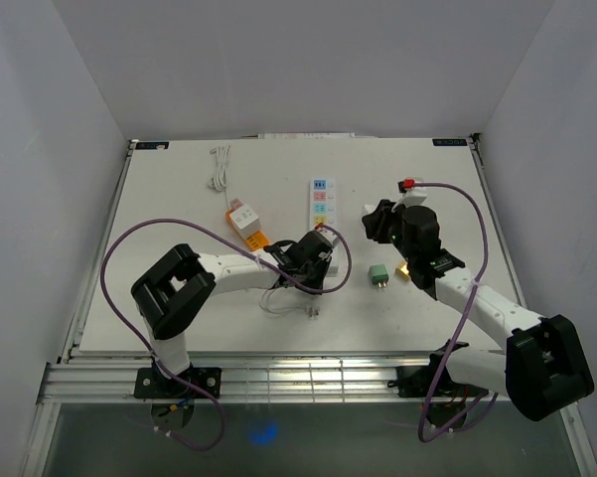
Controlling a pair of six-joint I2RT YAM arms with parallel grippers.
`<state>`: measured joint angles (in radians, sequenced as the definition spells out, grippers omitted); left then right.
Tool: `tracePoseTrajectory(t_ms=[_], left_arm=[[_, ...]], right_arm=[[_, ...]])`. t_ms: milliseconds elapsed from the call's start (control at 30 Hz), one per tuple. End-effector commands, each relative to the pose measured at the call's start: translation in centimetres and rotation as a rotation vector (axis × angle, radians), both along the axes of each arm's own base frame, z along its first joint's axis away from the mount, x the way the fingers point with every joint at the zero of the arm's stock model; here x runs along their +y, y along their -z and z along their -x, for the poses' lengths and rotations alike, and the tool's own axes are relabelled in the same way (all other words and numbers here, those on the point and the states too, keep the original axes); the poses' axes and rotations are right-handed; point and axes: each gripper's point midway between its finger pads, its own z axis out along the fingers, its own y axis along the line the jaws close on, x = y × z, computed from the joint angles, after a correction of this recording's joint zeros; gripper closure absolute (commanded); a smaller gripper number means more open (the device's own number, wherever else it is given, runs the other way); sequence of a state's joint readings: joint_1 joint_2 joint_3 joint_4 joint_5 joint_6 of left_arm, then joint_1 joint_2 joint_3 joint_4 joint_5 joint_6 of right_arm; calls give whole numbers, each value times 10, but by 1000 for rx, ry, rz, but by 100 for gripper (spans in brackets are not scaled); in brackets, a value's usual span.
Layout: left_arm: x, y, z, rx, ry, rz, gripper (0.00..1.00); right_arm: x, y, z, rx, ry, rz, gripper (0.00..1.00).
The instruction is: Insert the plug
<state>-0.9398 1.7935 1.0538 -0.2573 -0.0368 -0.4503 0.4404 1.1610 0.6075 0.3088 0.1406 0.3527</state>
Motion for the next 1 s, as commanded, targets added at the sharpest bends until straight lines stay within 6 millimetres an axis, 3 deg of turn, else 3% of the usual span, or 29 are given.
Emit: tracePoseTrajectory(t_ms=[0, 100, 200, 233, 300, 367, 433, 467, 500, 567, 667, 700, 767, 833, 900, 967], left_arm=[[3, 1, 4, 6, 9, -28, 99], [14, 1, 12, 27, 12, -55, 100], [35, 8, 34, 81, 20, -84, 100], [40, -1, 38, 76, 18, -66, 100], [62, 4, 53, 107, 1, -107, 100], [76, -2, 63, 116, -31, -101, 100], [85, -11, 71, 129, -58, -91, 100], [93, -10, 78, 159, -93, -103, 100], [97, -11, 79, 158, -121, -107, 100], [101, -18, 84, 167, -155, -74, 100], [112, -19, 90, 160, -183, -57, 100], [115, -19, 92, 160, -200, -55, 100], [119, -24, 92, 144, -223, -35, 100], [123, -26, 90, 135, -263, -29, 100], [128, -28, 86, 112, -294, -30, 100], [129, -31, 85, 106, -313, -25, 99]], right_arm=[[9, -38, -12, -96, -33, -21, 92], [14, -38, -16, -80, -62, -3, 92], [23, -33, -18, -44, -106, 9, 92], [28, -42, -22, -57, -126, 8, 92], [39, -39, -23, -30, -185, 19, 92], [47, -53, -30, -43, -219, 29, 92], [54, -39, -33, 24, -265, 64, 92], [60, -57, -40, 3, -284, 64, 92], [69, -48, -42, 39, -332, 75, 92], [78, -55, -45, 60, -393, 107, 92], [89, -38, -43, 152, -477, 159, 92], [97, -45, -51, 130, -521, 191, 92], [102, -39, -44, 198, -574, 228, 92], [113, -43, -53, 188, -648, 279, 92], [120, -26, -47, 261, -698, 322, 92], [130, -37, -48, 245, -722, 337, 92]])
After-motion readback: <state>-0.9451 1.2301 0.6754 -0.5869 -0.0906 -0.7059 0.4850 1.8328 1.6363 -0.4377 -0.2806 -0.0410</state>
